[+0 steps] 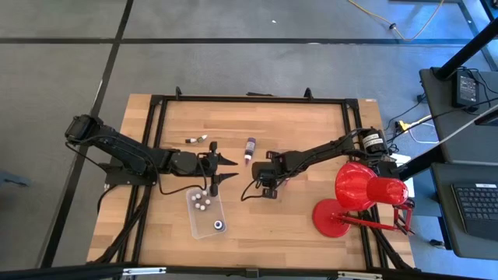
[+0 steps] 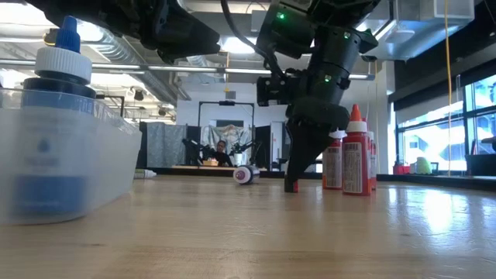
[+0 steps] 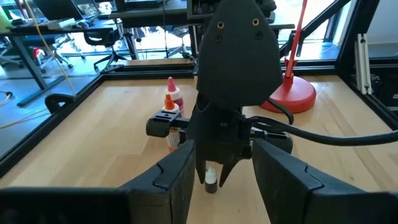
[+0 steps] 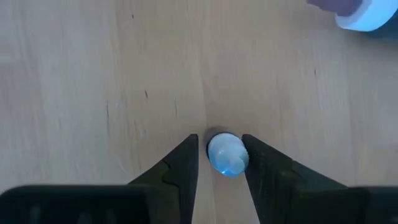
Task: Pick & Place food coloring
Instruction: Put the small red food coloring bottle into the bin
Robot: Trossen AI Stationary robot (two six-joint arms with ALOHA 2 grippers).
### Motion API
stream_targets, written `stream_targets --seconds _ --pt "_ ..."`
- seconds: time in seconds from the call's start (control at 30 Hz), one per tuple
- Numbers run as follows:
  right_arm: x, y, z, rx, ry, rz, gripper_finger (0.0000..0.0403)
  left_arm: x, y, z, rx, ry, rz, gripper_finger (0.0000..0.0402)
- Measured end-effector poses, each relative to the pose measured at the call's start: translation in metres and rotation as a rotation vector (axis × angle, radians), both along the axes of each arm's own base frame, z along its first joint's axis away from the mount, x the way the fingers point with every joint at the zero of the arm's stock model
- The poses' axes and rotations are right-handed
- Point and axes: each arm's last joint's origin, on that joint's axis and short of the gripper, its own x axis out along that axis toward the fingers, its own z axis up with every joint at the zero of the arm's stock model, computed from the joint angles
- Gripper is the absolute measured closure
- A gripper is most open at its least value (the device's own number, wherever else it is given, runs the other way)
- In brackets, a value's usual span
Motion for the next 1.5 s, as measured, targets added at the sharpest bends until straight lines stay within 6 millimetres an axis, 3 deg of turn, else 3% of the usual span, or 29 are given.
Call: stream_targets --seconds 0.3,0.5,1.0,1.27,1.5 --pt "0.0 0.0 0.0 -0.002 0.003 0.0 0.0326 0.0 0.0 0.0 0.0 0.0 0.0 0.0248" --pt "0.002 0.0 0.003 -0.002 0.004 0.0 0.0327 0.0 0.0 0.0 0.0 0.0 0.001 0.0246" --pt "0.046 0.005 0.08 -0.049 -0.264 0.146 0.0321 -0.004 -0.005 0.005 0.004 -0.017 -0.025 0.0245" --pt "0.053 0.007 0.083 -0.034 -0.343 0.176 0.0321 -0.035 -0.009 0.036 0.012 -0.083 -0.039 0.0248" --pt "0.067 0.005 0.074 0.004 -0.418 0.215 0.0321 -0.047 -0.009 0.042 0.013 -0.078 -0.058 0.0245"
